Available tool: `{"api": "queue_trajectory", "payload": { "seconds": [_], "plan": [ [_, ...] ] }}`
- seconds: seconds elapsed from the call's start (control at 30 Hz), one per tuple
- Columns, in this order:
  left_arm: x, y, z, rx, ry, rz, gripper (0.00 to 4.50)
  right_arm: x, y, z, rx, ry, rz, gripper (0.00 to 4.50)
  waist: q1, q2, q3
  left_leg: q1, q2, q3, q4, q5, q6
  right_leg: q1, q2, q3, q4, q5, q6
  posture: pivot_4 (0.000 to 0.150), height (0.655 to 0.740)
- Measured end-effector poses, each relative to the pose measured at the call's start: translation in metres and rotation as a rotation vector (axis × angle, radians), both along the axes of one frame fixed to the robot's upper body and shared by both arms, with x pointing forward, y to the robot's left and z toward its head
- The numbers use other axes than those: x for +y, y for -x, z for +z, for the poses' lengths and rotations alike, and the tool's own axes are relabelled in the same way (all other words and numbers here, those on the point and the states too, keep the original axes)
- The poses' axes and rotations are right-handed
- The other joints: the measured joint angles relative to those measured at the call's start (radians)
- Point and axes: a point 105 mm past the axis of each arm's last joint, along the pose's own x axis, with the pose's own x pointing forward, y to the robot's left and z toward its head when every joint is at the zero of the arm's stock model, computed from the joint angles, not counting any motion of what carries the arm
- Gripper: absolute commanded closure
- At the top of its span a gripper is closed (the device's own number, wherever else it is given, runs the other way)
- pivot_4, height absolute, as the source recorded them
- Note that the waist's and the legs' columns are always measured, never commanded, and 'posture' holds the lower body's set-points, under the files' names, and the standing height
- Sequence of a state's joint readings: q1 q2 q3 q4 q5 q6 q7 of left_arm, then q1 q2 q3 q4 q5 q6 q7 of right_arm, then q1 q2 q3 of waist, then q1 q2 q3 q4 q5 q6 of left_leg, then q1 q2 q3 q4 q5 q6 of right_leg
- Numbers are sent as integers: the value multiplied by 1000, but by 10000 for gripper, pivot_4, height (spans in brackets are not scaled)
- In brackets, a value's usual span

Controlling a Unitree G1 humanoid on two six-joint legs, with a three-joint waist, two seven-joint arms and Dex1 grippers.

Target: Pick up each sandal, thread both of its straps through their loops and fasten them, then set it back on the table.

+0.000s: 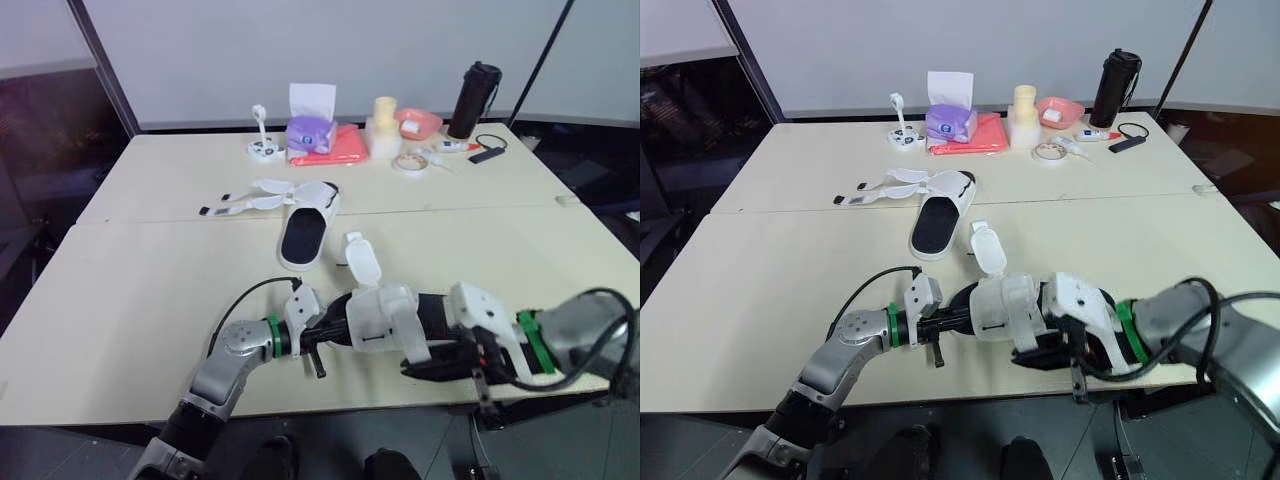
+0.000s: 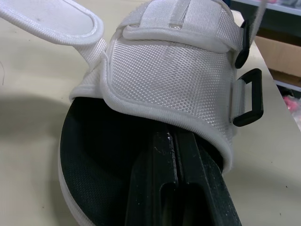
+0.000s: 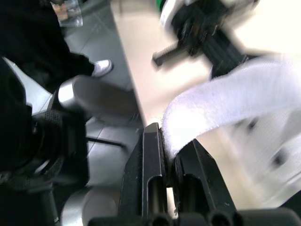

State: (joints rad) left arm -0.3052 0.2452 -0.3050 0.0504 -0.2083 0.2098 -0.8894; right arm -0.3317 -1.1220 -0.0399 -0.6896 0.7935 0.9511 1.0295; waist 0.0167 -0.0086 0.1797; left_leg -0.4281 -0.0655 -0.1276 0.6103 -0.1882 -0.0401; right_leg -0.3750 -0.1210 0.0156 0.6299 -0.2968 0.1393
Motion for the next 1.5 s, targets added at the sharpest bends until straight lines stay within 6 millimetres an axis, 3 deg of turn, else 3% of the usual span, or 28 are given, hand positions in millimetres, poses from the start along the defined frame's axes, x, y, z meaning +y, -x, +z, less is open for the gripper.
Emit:
{"api": "queue_trajectory", "payload": {
  "seconds": [0.17, 0.5, 0.87, 0.9, 0.93, 1.17, 1.5],
  "plan": [
    [0, -1, 0, 2, -2, 0, 45000, 5, -19, 3, 1, -7, 8, 44693, -2, 0, 0, 0, 0, 0, 0, 0, 0, 0, 0, 0, 0, 0, 0, 1500, 7400],
    [0, 0, 1, 8, -7, 3, 45000, -2, -50, -21, 58, 6, -68, 44693, -3, 1, 0, 0, -2, 0, 0, 0, 0, -1, 0, 1, 1, 1, 2, 1500, 7400],
    [-1, 1, 1, 5, -9, -1, 45000, -1, -80, -24, 44, -59, -167, 44693, -5, 1, 0, 1, -4, -3, 0, 0, 0, -1, 0, 1, 1, 2, 3, 1500, 7400],
    [-1, 1, 1, 5, -10, -1, 45000, 0, -83, -23, 34, -63, -181, 37792, -5, 1, 0, 1, -4, -4, 0, 0, 0, -1, 0, 1, 1, 2, 3, 1500, 7400],
    [-1, 1, 1, 5, -10, -2, 45000, 0, -87, -22, 25, -67, -194, 35205, -5, 1, 0, 1, -4, -4, 0, 0, 0, -1, 0, 1, 1, 2, 3, 1500, 7400],
    [-1, 2, 1, 7, -11, -6, 45000, -9, -119, -30, -39, -46, -408, 1505, -4, 1, 0, 1, -5, -4, -1, 0, 0, -1, 0, 1, 1, 2, 4, 1500, 7400],
    [-1, 2, 0, 7, -10, -4, 45000, -19, -146, -29, -64, -31, -555, 197, -4, 2, 0, 1, -5, -5, 0, 0, 0, -1, 0, 1, 2, 3, 4, 1500, 7400]
  ]
}}
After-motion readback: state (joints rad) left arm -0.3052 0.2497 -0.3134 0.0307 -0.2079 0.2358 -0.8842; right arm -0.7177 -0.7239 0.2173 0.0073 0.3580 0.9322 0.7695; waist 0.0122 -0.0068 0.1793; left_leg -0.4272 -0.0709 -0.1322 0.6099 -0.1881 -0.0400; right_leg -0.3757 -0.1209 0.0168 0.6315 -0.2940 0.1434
